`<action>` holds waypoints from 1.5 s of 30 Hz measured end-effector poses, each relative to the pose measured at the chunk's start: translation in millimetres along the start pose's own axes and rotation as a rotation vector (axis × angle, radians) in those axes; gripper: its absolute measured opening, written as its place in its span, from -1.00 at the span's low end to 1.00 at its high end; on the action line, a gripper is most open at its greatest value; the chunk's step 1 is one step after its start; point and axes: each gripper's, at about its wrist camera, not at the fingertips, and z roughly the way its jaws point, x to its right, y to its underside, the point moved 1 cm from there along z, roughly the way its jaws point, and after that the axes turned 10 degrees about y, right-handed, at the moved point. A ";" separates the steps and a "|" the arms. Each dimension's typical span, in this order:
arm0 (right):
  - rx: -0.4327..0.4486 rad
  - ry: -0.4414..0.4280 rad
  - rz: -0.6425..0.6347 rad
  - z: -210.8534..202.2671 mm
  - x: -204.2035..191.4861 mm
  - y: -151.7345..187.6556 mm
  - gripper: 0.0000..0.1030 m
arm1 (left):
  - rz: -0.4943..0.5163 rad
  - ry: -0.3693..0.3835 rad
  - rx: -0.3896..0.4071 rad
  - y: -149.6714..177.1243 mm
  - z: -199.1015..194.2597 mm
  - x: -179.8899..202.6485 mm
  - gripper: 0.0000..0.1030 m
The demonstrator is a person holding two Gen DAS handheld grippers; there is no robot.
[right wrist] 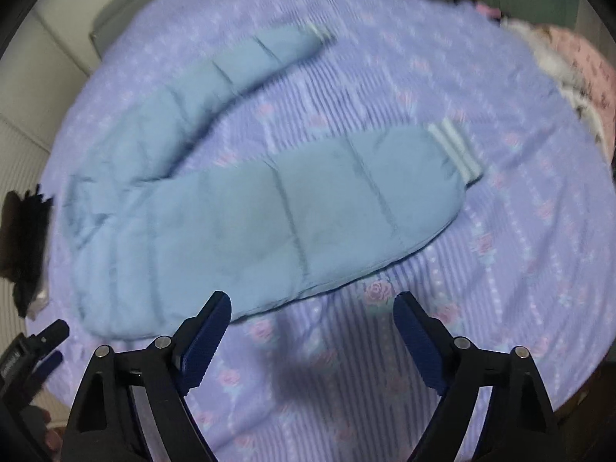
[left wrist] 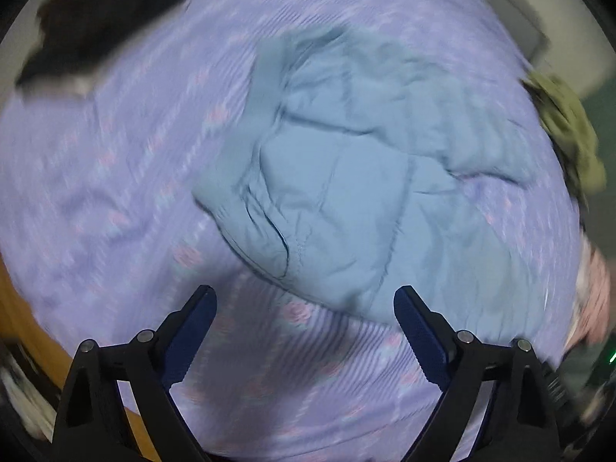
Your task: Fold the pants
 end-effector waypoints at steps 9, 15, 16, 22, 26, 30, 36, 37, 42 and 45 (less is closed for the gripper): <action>-0.183 -0.071 0.099 70.5 9.1 -19.5 0.56 | -0.133 0.030 -0.094 -2.5 60.5 -13.1 0.70; -0.203 -0.079 0.059 67.6 0.0 -29.9 0.11 | -0.171 0.098 -0.132 -4.4 67.7 -12.0 -0.14; -0.200 -0.090 0.035 59.8 -4.1 -34.4 -0.15 | -0.152 0.093 -0.128 -7.3 64.8 -7.9 -0.25; -0.090 -0.160 -0.018 -8.9 -7.1 -60.9 -0.71 | 0.016 0.107 -0.052 -14.5 24.2 23.8 -0.72; 0.045 -0.211 -0.037 -72.6 -10.2 -80.9 -0.73 | 0.092 0.127 0.044 -34.5 -17.7 46.0 -0.75; 0.189 -0.256 -0.048 -112.9 -16.2 -114.3 -0.74 | 0.118 0.137 0.134 -60.7 -48.7 60.7 -0.76; 0.258 -0.258 -0.032 -109.5 -47.9 -178.5 -0.74 | 0.125 0.127 0.162 -134.3 -38.1 73.0 -0.76; 0.246 -0.246 -0.023 -100.9 -54.9 -190.6 -0.74 | 0.118 0.116 0.151 -148.4 -28.0 74.5 -0.76; 0.141 -0.178 -0.029 -46.2 -86.8 -237.3 -0.74 | 0.084 0.080 0.092 -194.5 15.7 77.5 -0.75; 0.101 -0.150 -0.010 -18.3 -99.6 -255.4 -0.74 | 0.081 0.053 0.071 -207.5 35.2 81.2 -0.70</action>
